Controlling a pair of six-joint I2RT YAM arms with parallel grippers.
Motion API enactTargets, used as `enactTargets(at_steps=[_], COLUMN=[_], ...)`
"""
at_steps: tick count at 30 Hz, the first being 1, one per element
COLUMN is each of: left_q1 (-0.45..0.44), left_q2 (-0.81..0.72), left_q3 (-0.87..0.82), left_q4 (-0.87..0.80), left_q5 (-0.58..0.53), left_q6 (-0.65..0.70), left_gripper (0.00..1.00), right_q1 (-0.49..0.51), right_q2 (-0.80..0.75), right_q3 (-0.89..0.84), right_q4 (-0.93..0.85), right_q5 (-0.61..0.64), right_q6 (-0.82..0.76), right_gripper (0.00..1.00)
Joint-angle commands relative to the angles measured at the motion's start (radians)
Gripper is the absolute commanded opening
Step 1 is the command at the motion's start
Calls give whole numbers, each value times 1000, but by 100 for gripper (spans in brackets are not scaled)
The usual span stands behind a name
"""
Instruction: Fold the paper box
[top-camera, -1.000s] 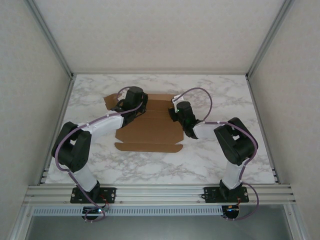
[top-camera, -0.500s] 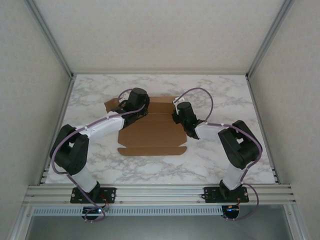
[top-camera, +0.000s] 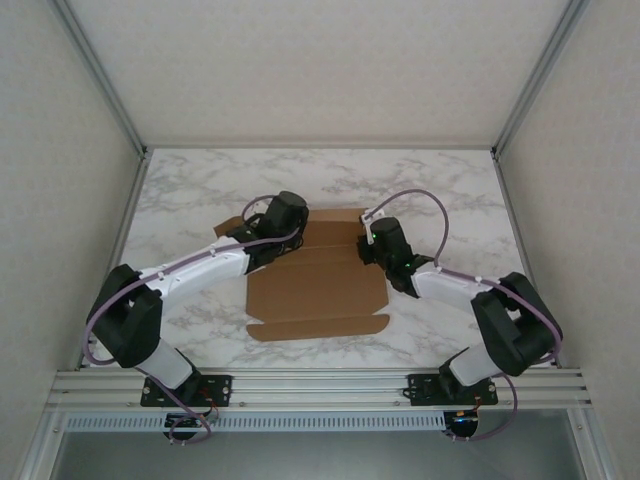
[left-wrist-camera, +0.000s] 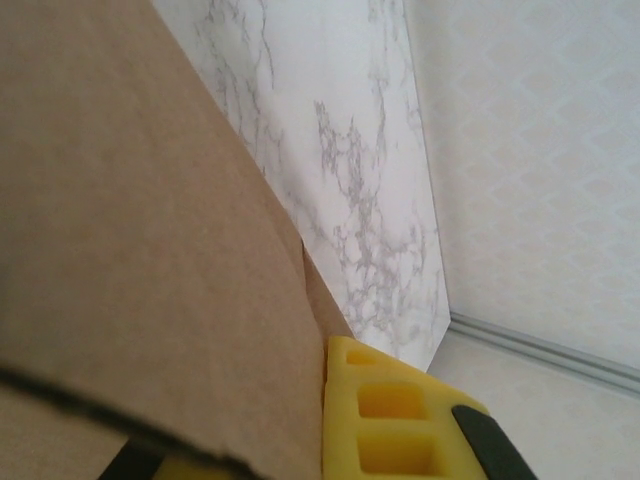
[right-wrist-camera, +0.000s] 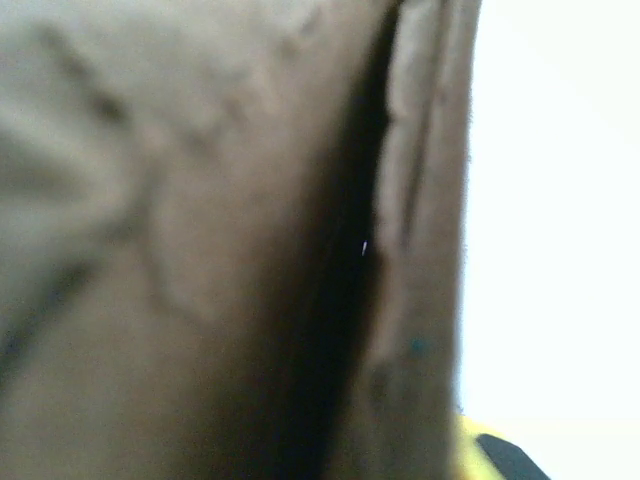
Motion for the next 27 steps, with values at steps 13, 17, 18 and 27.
enactTargets(at_steps=[13, 17, 18, 27], left_q1=[-93, -98, -98, -98], left_q2=[18, 13, 14, 1], left_q3=[-78, -102, -109, -137], left_q4=[-87, -80, -78, -43], left_q5=[-54, -63, -63, -89], left_q6=[27, 14, 11, 32], left_gripper=[0, 0, 0, 0], right_q1=[23, 44, 49, 80], right_q2=[-111, -93, -89, -97], right_q3=[-203, -192, -184, -224], right_q4=[260, 246, 233, 258], right_q5=[41, 95, 116, 172], right_q6=[-33, -39, -32, 98], right_gripper=[56, 52, 52, 53])
